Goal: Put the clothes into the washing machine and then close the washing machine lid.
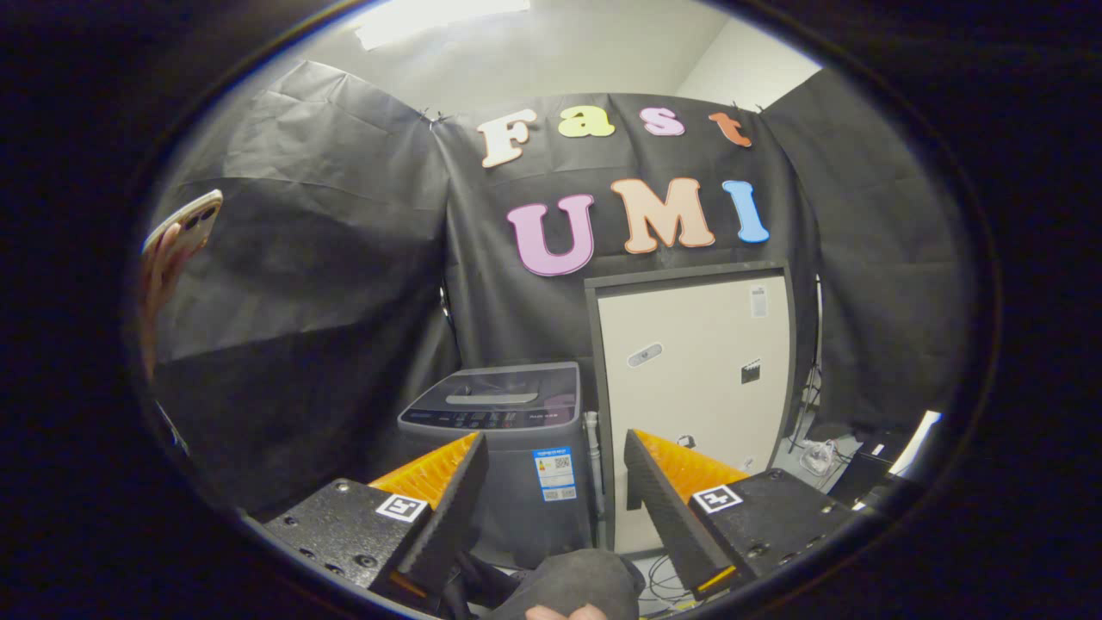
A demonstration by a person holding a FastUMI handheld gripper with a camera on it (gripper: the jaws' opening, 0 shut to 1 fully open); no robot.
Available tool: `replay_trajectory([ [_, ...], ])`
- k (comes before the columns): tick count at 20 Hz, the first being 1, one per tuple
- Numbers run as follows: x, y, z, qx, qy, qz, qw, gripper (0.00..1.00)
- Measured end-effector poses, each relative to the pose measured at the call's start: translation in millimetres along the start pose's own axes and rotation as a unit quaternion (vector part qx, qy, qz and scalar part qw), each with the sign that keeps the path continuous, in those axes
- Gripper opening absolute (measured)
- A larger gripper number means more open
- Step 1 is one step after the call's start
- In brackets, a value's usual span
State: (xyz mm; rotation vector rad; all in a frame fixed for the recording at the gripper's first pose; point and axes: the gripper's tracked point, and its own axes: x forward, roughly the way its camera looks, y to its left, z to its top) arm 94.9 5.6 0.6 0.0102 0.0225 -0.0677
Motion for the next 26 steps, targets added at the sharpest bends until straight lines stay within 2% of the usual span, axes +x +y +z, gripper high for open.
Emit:
replay_trajectory([
  [8, 0.4, 1.8, 2.3, 0.023, 0.000, -0.004, 1.000, 0.96],
  [26, -0.1, 3.5, -1.9, 0.021, 0.009, -0.004, 1.000, 0.96],
])
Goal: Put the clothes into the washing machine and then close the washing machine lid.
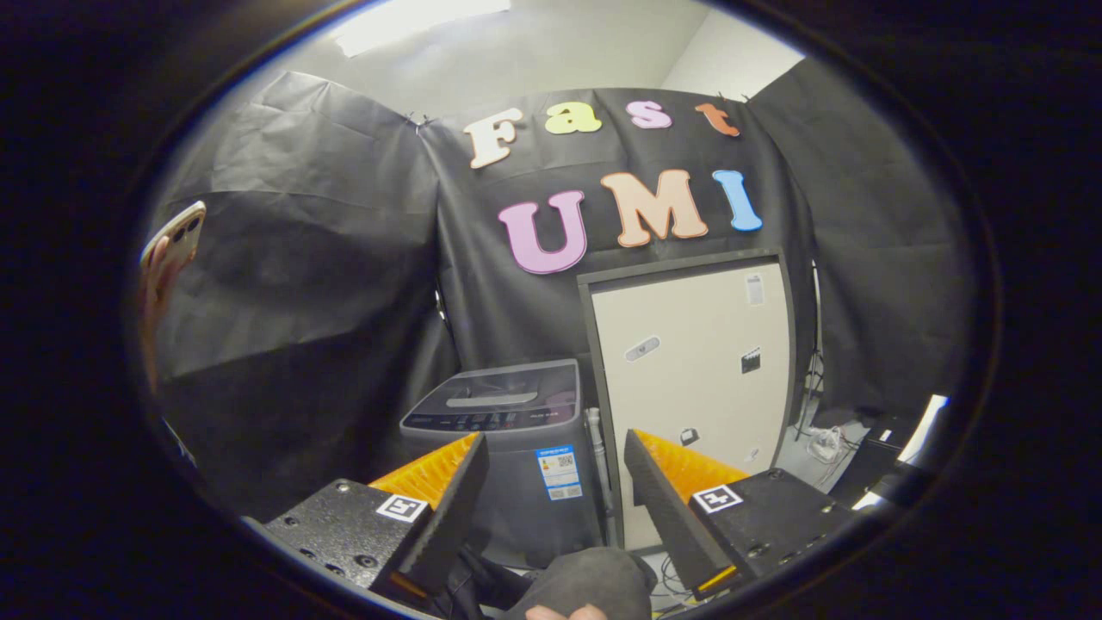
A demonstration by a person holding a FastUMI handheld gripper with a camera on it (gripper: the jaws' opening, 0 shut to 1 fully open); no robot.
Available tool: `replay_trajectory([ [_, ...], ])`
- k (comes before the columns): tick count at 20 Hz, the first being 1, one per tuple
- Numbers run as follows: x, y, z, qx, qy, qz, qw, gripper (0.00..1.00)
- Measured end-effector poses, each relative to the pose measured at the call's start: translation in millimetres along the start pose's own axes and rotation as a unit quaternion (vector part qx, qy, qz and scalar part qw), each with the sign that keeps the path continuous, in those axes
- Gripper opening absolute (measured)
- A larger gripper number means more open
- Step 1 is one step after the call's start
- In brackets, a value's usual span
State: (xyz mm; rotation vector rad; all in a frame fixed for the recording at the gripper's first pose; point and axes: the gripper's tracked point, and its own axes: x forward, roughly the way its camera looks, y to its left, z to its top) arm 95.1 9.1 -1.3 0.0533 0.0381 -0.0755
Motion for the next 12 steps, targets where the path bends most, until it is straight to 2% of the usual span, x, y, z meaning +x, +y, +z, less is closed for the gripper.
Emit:
replay_trajectory([
  [12, -0.7, -1.0, -2.0, 0.002, 0.005, -0.001, 1.000, 0.96],
])
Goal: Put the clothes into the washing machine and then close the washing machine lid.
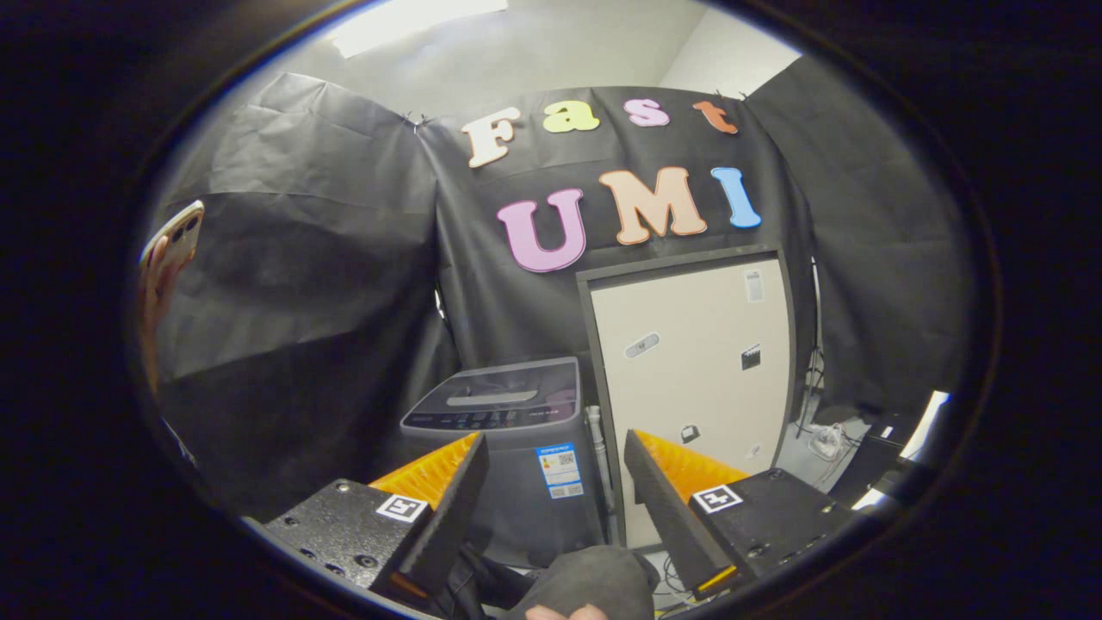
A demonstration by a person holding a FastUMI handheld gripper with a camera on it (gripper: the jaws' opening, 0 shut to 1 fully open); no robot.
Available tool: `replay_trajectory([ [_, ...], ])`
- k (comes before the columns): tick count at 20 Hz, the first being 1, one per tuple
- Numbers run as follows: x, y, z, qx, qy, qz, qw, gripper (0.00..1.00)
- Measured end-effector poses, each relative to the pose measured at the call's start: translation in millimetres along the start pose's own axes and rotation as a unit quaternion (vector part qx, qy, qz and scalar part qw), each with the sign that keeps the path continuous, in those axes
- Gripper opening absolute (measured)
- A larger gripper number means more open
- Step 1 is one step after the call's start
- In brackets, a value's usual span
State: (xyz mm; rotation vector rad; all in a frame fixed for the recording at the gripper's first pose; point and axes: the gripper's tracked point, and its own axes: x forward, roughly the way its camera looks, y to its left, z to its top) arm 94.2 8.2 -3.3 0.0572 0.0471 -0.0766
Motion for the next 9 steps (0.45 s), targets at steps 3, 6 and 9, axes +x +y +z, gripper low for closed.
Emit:
replay_trajectory([
  [3, -1.0, 0.6, -0.6, 0.002, 0.000, 0.001, 1.000, 0.96],
  [6, -1.0, -0.4, -1.0, 0.001, 0.001, 0.001, 1.000, 0.96],
  [9, -1.7, -0.8, -0.4, 0.003, 0.001, 0.001, 1.000, 0.96],
])
